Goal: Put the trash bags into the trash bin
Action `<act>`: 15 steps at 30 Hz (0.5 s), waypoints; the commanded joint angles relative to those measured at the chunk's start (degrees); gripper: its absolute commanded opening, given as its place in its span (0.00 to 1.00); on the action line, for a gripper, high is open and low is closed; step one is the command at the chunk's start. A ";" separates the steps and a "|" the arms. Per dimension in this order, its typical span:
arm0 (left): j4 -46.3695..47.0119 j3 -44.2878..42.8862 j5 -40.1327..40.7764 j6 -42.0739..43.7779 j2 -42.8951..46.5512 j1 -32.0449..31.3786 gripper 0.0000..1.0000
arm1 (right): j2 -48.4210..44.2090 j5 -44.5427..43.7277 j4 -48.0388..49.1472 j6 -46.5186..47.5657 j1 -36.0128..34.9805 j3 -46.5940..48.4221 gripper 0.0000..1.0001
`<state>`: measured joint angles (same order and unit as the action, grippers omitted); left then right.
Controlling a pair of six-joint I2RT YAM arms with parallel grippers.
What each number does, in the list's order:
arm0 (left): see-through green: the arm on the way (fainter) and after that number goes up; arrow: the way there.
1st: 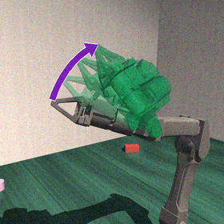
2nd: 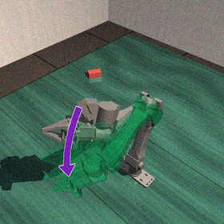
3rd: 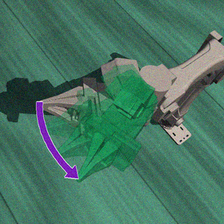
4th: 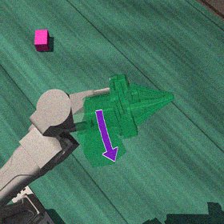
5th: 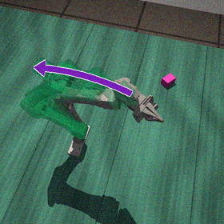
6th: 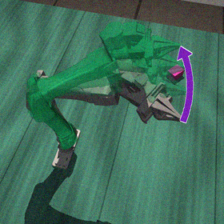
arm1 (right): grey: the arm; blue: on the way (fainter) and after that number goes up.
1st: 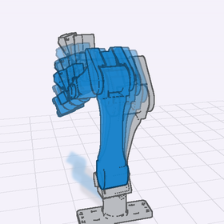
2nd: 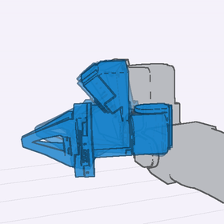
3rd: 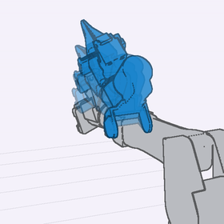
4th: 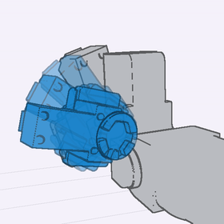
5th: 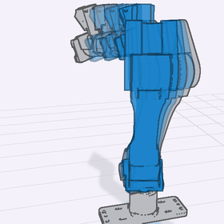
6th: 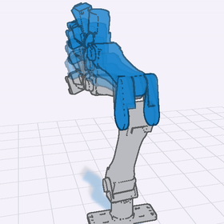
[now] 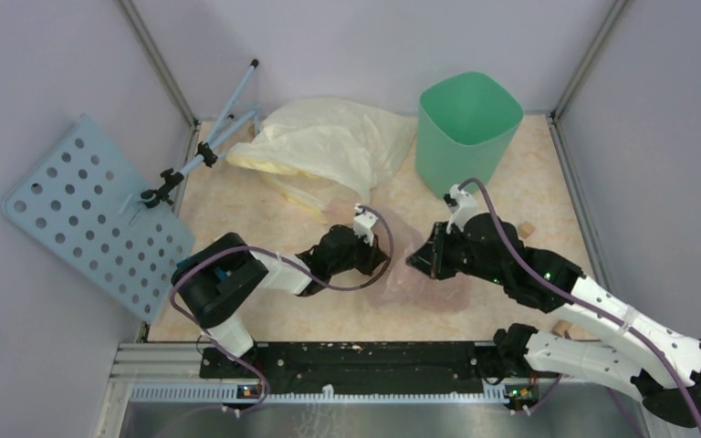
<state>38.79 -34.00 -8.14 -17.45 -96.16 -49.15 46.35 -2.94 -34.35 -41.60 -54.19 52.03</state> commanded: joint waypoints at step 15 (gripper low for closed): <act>-7.00 15.76 29.09 -10.22 19.79 5.55 0.00 | -3.63 -3.18 -12.86 2.57 0.40 18.02 0.00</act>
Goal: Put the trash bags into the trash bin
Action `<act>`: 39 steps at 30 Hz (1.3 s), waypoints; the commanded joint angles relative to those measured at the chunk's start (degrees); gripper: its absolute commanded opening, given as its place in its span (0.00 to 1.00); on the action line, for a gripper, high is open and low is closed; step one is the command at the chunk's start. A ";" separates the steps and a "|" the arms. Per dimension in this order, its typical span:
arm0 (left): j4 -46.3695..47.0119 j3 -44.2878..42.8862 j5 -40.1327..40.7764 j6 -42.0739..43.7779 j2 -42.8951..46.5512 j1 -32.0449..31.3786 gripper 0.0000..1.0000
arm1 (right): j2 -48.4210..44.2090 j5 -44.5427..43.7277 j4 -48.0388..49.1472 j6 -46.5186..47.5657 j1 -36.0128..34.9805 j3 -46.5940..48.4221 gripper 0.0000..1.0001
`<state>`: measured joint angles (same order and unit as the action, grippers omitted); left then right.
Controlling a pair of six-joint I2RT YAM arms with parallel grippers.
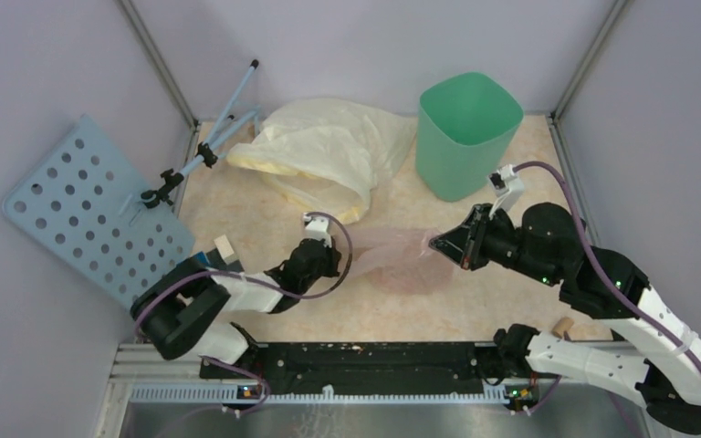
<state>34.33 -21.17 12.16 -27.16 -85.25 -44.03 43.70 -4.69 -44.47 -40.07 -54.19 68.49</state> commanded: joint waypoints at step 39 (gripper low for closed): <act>-12.97 -2.70 -31.53 17.27 43.33 0.09 0.00 | 3.90 6.45 4.69 5.90 0.38 -6.28 0.00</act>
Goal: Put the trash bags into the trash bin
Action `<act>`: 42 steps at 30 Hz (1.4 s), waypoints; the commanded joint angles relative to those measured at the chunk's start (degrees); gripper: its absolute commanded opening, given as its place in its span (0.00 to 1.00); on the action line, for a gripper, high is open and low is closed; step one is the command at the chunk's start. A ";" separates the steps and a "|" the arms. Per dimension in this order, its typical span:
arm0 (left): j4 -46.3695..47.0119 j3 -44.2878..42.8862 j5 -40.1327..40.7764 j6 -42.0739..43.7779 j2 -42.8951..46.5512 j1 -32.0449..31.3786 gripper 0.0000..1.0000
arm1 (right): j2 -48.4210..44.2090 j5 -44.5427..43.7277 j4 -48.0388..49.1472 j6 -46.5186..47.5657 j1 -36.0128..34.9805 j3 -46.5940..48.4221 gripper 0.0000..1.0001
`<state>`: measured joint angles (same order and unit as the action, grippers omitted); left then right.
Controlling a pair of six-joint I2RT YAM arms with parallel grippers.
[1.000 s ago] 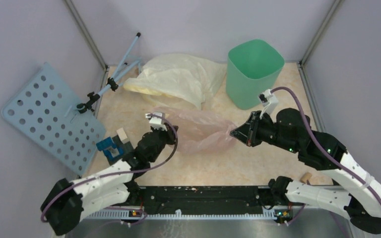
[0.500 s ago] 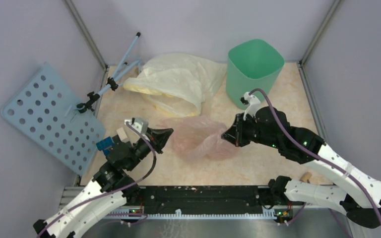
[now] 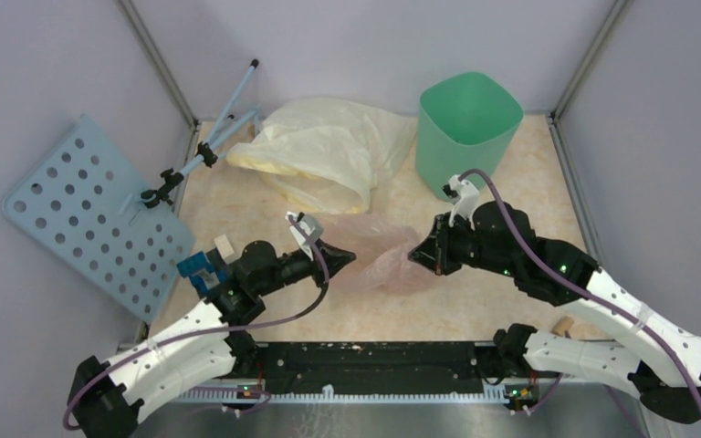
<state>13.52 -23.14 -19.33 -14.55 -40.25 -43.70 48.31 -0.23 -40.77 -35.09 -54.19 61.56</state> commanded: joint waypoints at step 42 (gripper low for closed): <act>17.60 -9.75 26.05 18.75 -51.37 -21.61 0.00 | 0.01 12.80 3.36 0.09 0.40 9.46 0.00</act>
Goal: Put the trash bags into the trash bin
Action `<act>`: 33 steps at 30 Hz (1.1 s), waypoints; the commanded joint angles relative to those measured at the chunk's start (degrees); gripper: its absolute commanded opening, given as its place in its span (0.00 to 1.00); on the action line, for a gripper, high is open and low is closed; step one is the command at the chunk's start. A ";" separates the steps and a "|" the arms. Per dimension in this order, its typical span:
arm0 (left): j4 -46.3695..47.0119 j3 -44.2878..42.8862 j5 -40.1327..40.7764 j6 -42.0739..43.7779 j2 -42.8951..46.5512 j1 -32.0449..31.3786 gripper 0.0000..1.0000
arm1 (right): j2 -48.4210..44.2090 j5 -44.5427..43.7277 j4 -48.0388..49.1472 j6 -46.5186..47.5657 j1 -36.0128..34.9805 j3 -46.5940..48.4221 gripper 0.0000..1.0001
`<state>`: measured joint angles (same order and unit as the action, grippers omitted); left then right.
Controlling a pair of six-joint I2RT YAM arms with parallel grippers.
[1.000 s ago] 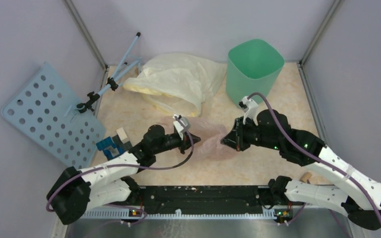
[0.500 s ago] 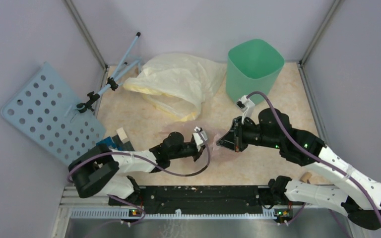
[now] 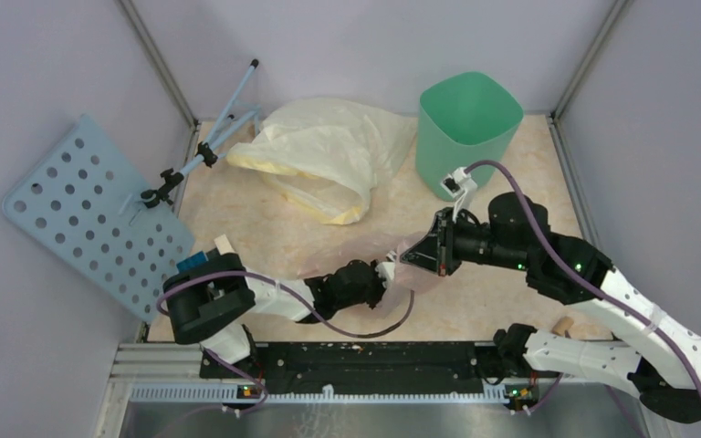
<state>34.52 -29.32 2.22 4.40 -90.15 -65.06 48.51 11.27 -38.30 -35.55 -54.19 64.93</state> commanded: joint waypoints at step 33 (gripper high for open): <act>-23.69 -8.03 11.98 -10.33 13.16 3.28 0.06 | -1.77 -14.07 -4.83 2.85 0.39 9.56 0.00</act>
<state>10.26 -34.72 24.77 -9.02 -81.80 -60.73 45.50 1.67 -44.12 -33.52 -54.19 78.19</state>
